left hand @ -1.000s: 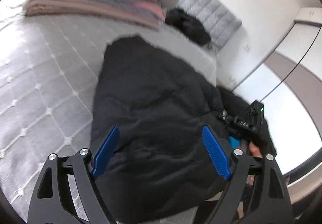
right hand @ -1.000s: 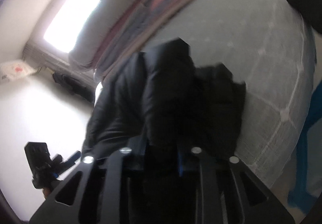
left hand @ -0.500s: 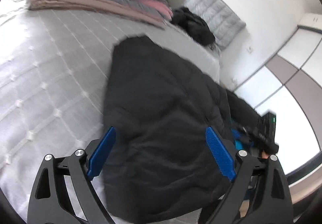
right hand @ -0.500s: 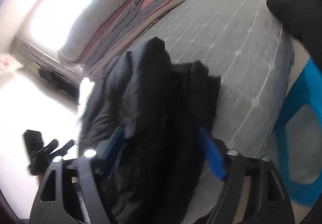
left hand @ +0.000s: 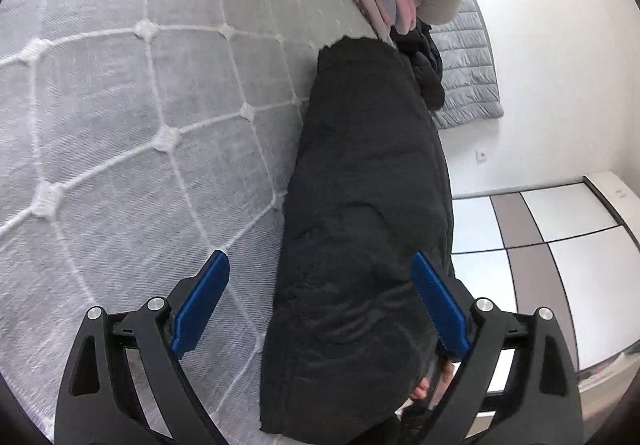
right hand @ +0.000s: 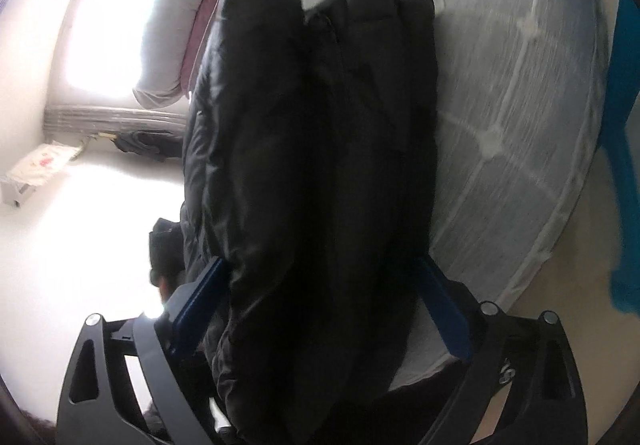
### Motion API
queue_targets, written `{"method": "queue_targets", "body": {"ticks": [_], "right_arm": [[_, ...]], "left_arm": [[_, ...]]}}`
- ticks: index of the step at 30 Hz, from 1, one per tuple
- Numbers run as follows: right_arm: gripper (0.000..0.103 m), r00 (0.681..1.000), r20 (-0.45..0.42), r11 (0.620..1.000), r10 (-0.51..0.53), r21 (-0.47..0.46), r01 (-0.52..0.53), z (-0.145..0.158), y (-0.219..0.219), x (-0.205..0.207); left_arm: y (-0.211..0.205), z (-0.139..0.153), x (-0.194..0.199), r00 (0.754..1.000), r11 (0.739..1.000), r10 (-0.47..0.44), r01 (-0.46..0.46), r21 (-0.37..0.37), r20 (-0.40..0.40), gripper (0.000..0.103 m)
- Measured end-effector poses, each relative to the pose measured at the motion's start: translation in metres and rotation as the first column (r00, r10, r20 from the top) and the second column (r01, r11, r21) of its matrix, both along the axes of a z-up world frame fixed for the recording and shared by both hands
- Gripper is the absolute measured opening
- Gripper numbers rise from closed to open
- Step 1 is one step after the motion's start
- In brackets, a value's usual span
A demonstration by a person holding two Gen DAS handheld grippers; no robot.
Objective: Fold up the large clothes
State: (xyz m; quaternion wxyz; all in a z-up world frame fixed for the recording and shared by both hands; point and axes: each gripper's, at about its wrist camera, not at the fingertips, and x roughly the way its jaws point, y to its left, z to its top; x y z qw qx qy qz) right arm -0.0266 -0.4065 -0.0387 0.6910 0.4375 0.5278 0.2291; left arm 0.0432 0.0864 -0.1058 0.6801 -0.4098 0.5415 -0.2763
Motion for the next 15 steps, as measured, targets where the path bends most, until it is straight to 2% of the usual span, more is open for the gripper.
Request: {"method": "queue_targets", "body": {"ticks": [3, 6, 11, 15], "right_arm": [[0.092, 1.0, -0.017, 0.998, 0.01, 0.07, -0.008, -0.013, 0.001, 0.001], [0.096, 1.0, -0.022, 0.993, 0.017, 0.113, -0.014, -0.02, 0.002, 0.003], [0.097, 0.999, -0.043, 0.978, 0.012, 0.207, -0.003, -0.039, -0.001, 0.008], [0.097, 0.999, -0.029, 0.961, 0.013, 0.276, -0.004, -0.049, -0.005, 0.007]], "left_arm": [[-0.009, -0.001, 0.005, 1.0, 1.0, -0.021, 0.02, 0.021, 0.011, 0.088], [-0.017, -0.01, 0.012, 0.999, 0.999, -0.042, 0.042, 0.006, -0.015, 0.089], [-0.058, -0.019, 0.026, 0.984, 0.984, -0.175, 0.173, -0.048, -0.023, 0.093], [-0.083, -0.021, 0.028, 0.975, 0.975, -0.222, 0.222, -0.023, 0.001, 0.095]]}}
